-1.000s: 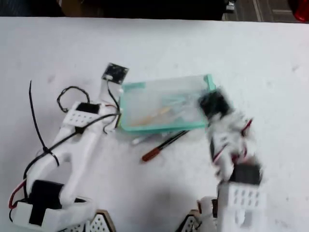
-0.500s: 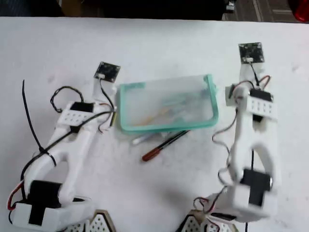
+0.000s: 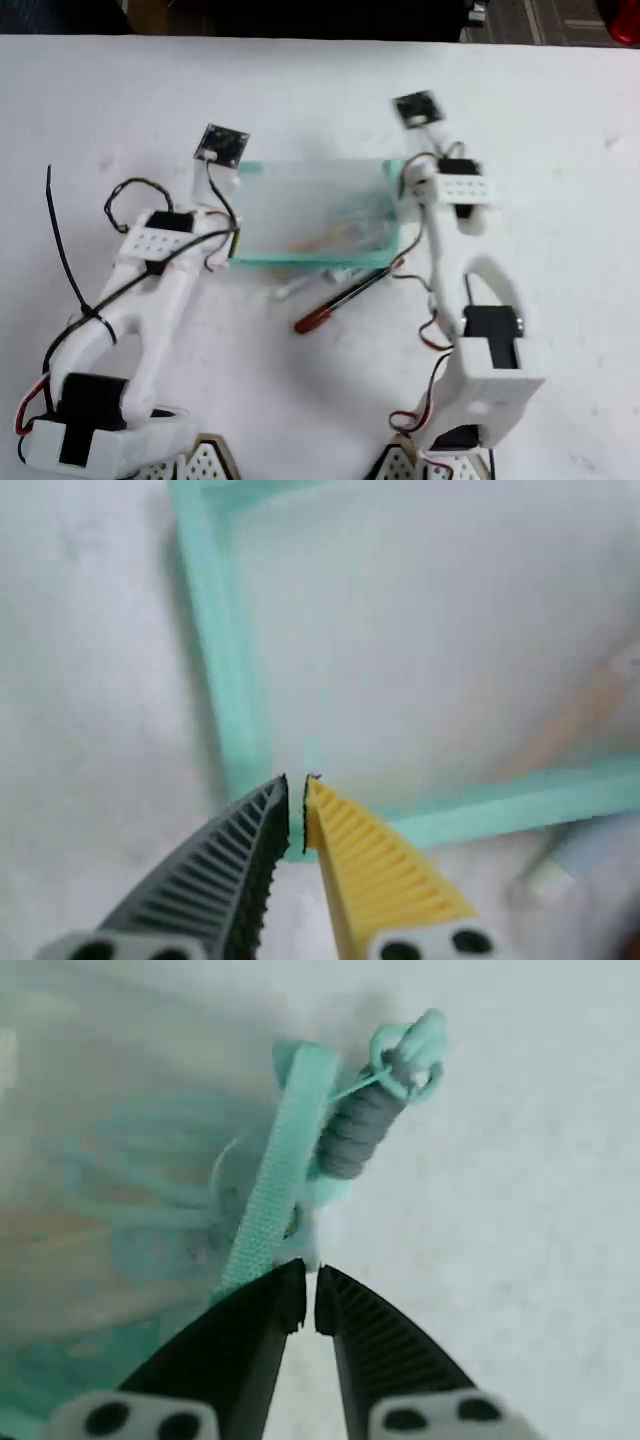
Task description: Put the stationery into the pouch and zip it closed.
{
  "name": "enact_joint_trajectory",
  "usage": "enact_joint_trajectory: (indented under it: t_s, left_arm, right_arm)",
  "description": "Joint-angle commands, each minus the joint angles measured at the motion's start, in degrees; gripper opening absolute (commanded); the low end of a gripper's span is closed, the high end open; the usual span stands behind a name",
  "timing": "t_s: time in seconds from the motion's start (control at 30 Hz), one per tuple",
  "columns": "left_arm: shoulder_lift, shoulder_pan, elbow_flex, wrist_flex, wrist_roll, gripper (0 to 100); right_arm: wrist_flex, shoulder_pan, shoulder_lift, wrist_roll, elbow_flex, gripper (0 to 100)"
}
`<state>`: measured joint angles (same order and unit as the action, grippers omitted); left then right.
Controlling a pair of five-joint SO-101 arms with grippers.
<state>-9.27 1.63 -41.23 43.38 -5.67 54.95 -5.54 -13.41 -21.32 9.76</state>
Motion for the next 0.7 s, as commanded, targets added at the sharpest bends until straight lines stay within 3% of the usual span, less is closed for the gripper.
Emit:
enact_joint_trajectory:
  t_s: [0.0,0.17,0.33,0.53,0.67]
  left_arm:
    - [0.13,-0.66,3.69,-1.23,0.7,6]
    - [0.13,-0.66,3.78,-1.23,0.7,6]
    - [0.13,-0.66,3.78,-1.23,0.7,6]
    - [0.13,-0.66,3.78,-1.23,0.7,6]
    - [0.13,-0.48,3.78,-1.23,0.7,6]
  right_arm:
    - [3.65,-4.0,2.59,-2.29,-2.73,1.7]
    - [3.03,-1.71,9.71,-4.22,-2.81,1.8]
    - [-6.29,0.04,9.8,-4.57,-0.18,2.4]
    - [-8.48,-0.57,2.33,-4.22,-2.11,22.5]
    - [-7.6,-1.27,-2.86,-4.22,-7.3,24.0]
